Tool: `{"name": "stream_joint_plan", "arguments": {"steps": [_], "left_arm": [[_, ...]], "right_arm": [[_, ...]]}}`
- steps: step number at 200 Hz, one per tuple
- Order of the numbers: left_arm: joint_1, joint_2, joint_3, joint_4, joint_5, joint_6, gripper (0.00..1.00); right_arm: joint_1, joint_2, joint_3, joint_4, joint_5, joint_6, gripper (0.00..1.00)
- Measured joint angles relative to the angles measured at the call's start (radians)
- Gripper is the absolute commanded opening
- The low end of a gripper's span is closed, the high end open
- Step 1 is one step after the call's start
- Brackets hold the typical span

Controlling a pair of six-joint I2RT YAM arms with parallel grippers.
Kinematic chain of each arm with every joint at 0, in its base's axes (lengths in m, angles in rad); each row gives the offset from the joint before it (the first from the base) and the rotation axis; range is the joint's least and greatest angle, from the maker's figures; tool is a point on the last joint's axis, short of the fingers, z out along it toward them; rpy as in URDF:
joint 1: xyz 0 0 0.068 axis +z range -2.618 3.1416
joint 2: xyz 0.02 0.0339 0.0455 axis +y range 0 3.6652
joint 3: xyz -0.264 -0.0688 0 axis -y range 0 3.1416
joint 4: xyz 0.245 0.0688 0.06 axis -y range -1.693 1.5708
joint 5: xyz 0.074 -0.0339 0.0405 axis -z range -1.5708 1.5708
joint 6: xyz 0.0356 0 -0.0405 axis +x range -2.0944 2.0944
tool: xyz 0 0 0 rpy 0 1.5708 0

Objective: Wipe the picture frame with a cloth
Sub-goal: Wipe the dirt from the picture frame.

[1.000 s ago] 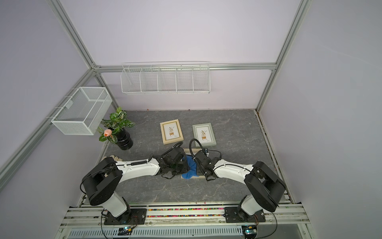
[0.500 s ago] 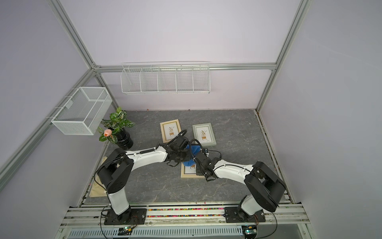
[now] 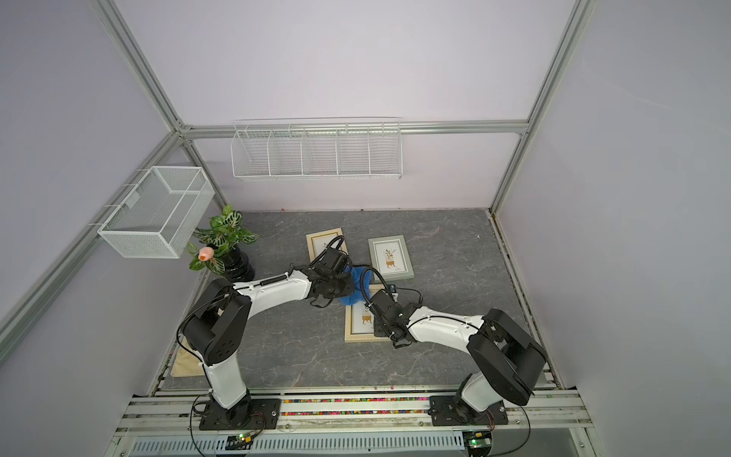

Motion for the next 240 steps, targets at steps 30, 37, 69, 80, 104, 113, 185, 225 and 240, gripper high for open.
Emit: {"name": "stream_joint_plan", "arguments": {"steps": [30, 37, 69, 80, 104, 113, 185, 225, 240], "left_arm": [[-0.073, 0.064, 0.084, -0.011, -0.002, 0.001, 0.00], [-0.087, 0.088, 0.108, -0.004, 0.006, -0.001, 0.00], [-0.115, 0.175, 0.196, 0.011, 0.051, -0.010, 0.00], [-0.113, 0.174, 0.199, 0.006, 0.051, -0.009, 0.00], [-0.080, 0.140, 0.148, 0.015, 0.050, -0.008, 0.00], [-0.057, 0.112, 0.113, 0.011, 0.045, -0.005, 0.00], [-0.097, 0.127, 0.163, -0.030, -0.019, -0.001, 0.00], [-0.148, 0.178, 0.224, -0.038, -0.009, -0.002, 0.00], [-0.126, 0.161, 0.187, -0.027, -0.007, -0.001, 0.00]], "right_arm": [[0.000, 0.000, 0.000, -0.004, 0.000, 0.000, 0.16], [0.000, 0.000, 0.000, -0.004, 0.000, 0.000, 0.16], [0.000, 0.000, 0.000, -0.004, 0.000, 0.004, 0.16], [0.000, 0.000, 0.000, -0.004, 0.000, 0.005, 0.16], [0.000, -0.001, 0.000, -0.004, 0.002, 0.005, 0.16], [0.000, -0.002, 0.000, -0.005, 0.002, 0.004, 0.16], [0.000, -0.008, -0.004, -0.012, 0.003, 0.005, 0.16], [0.000, -0.021, -0.014, -0.023, 0.003, 0.011, 0.16], [0.000, -0.022, -0.015, -0.023, 0.004, 0.011, 0.16]]}}
